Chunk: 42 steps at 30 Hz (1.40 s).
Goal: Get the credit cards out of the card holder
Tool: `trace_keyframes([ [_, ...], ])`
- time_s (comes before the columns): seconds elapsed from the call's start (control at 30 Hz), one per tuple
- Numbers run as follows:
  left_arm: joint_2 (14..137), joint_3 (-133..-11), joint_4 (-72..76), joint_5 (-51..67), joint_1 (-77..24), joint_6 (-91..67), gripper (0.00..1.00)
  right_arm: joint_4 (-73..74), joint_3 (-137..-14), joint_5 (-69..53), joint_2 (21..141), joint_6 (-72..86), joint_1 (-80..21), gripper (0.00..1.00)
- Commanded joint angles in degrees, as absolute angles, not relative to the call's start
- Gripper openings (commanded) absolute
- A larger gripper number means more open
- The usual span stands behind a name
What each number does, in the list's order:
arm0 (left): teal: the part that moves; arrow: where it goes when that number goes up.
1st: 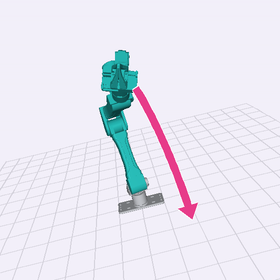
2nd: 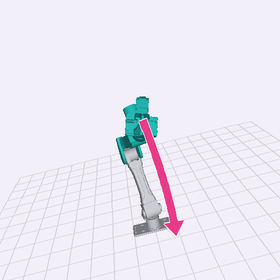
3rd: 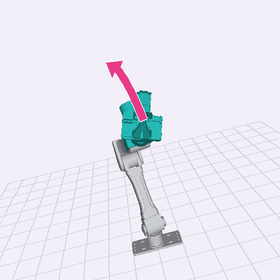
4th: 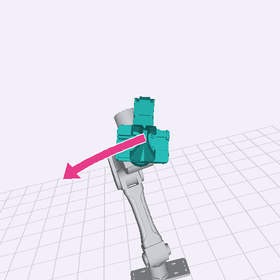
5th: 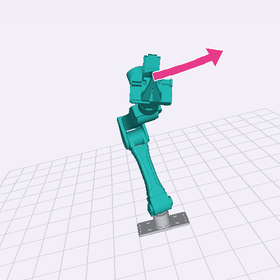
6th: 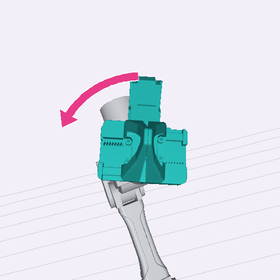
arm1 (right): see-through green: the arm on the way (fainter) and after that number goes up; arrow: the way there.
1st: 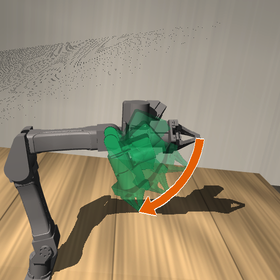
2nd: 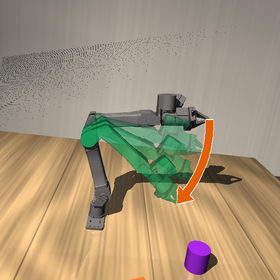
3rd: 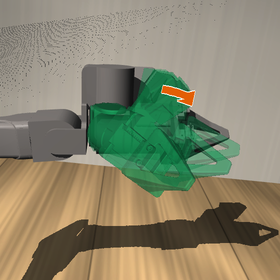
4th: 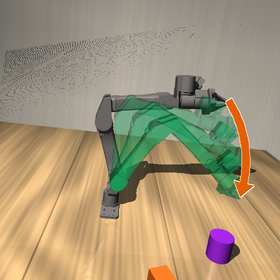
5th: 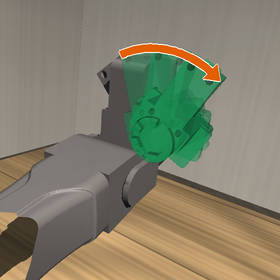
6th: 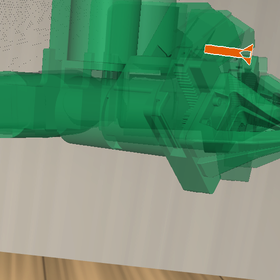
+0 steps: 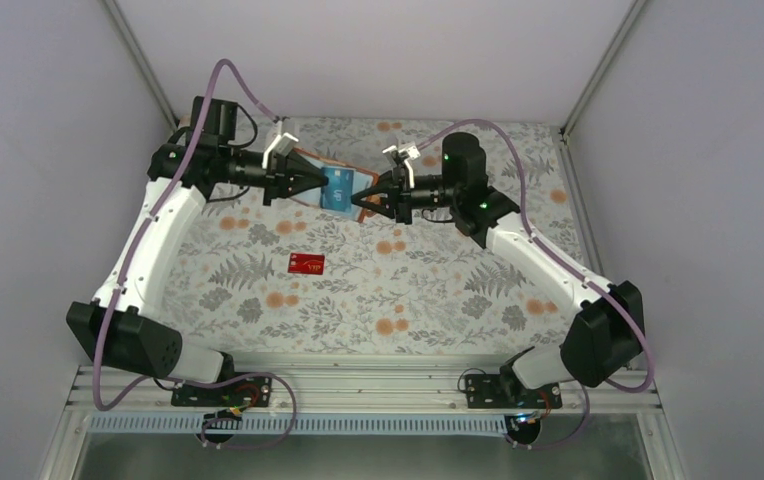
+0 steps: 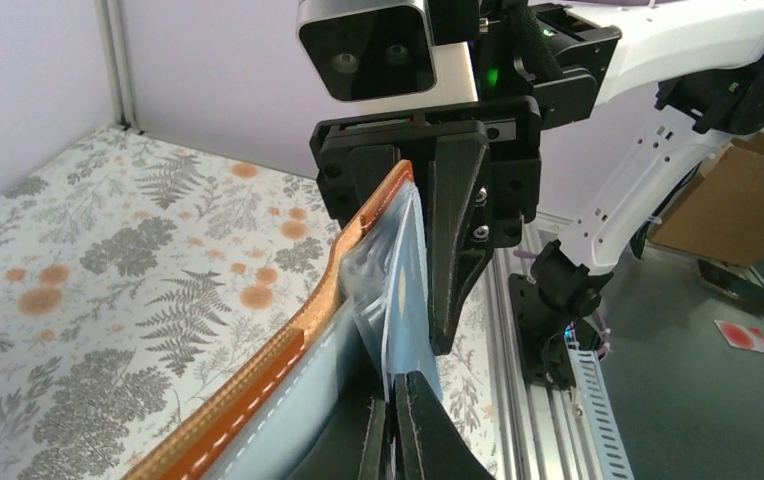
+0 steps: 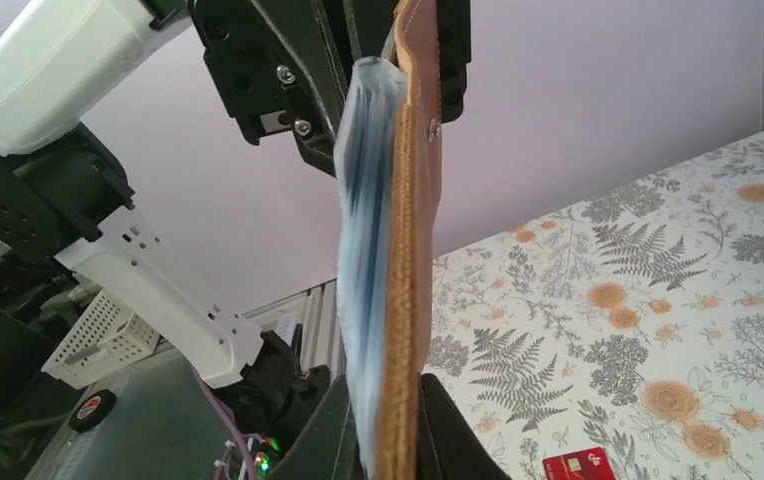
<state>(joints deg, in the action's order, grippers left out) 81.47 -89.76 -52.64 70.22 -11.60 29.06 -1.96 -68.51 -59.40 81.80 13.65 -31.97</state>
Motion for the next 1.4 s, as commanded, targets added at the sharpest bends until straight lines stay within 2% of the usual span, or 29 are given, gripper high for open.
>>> trace_keyframes([
  [0.0,80.8,-90.1,-58.2,72.6,-11.8,36.0,0.17,-0.7,-70.3,-59.8,81.8,12.1,-32.3,0.04],
  [0.03,81.4,-90.7,-60.6,72.4,-11.8,38.3,0.33,0.1,-70.6,-59.8,81.7,11.3,-32.3,0.04],
  [0.1,82.2,-91.5,-63.5,71.1,-11.7,40.7,0.36,1.6,-71.1,-59.9,81.5,10.0,-32.3,0.04],
  [0.2,82.4,-91.2,-64.2,69.5,-11.6,41.7,0.28,3.8,-71.8,-59.9,81.4,8.4,-32.3,0.04],
  [0.3,81.7,-91.1,-64.4,68.7,-11.6,43.4,0.27,4.6,-72.1,-60.2,81.3,7.7,-32.3,0.04],
  [0.43,81.5,-91.2,-65.3,68.6,-11.7,44.6,0.18,4.8,-72.2,-61.1,81.4,7.3,-32.3,0.04],
  [0.6,82.5,-92.3,-69.1,68.7,-11.6,48.1,0.17,5.5,-72.2,-61.2,81.3,6.8,-32.3,0.04],
  [0.77,82.5,-92.3,-69.8,69.0,-11.6,48.9,0.03,6.3,-72.3,-61.0,81.2,6.2,-32.3,0.04],
  [1.37,81.5,-92.2,-66.1,64.3,-10.7,44.7,0.02,11.2,-72.4,-60.3,79.8,2.9,-32.0,0.04],
])
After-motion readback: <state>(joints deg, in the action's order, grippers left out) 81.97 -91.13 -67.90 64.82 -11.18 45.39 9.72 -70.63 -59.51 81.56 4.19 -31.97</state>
